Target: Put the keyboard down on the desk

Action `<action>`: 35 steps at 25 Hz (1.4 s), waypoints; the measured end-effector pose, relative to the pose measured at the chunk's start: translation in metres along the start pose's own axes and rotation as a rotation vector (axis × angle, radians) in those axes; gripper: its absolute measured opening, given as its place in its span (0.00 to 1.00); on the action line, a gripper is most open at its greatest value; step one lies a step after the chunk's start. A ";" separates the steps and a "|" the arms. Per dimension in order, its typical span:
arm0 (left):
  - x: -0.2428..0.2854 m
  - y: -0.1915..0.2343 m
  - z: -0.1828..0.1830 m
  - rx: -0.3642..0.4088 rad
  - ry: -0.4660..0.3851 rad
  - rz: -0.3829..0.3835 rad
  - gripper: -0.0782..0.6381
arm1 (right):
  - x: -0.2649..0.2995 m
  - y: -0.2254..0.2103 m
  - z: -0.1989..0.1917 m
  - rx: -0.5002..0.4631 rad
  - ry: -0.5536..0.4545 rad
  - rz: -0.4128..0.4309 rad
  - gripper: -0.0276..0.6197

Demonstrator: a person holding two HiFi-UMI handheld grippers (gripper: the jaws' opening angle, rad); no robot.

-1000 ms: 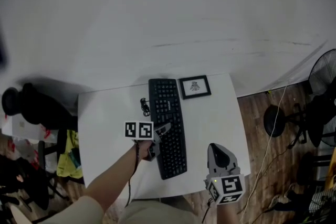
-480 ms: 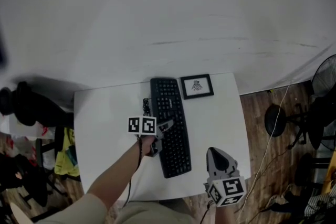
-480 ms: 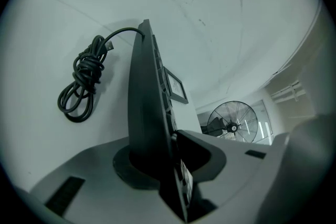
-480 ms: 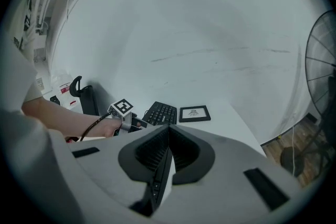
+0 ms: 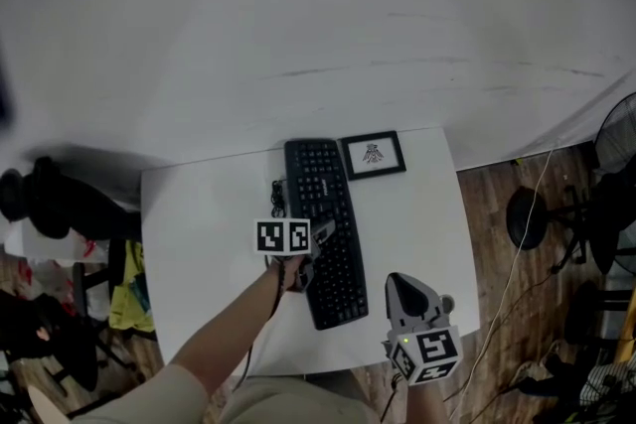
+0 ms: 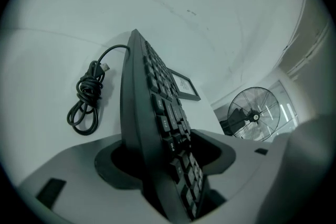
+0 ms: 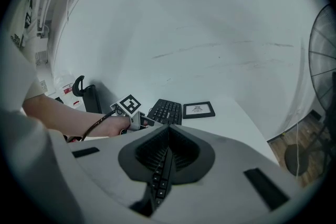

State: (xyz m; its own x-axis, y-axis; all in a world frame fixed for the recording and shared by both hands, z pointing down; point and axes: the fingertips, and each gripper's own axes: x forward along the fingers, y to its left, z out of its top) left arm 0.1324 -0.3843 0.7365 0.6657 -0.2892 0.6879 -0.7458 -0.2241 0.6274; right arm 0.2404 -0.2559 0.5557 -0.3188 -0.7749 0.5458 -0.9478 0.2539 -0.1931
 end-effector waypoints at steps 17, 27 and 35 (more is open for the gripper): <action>-0.019 0.022 0.005 0.298 0.006 0.281 0.68 | -0.011 0.001 -0.015 -0.071 0.034 -0.067 0.08; -0.086 -0.011 0.025 0.409 -0.137 0.210 0.67 | -0.030 0.030 0.049 -0.089 -0.180 0.017 0.08; -0.183 -0.072 0.050 0.478 -0.357 0.099 0.60 | -0.070 0.049 0.116 -0.108 -0.354 -0.025 0.08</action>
State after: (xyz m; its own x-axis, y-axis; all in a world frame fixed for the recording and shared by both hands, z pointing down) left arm 0.0631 -0.3618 0.5468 0.6036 -0.6061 0.5180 -0.7887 -0.5492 0.2763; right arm 0.2172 -0.2560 0.4129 -0.2902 -0.9291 0.2294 -0.9568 0.2775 -0.0863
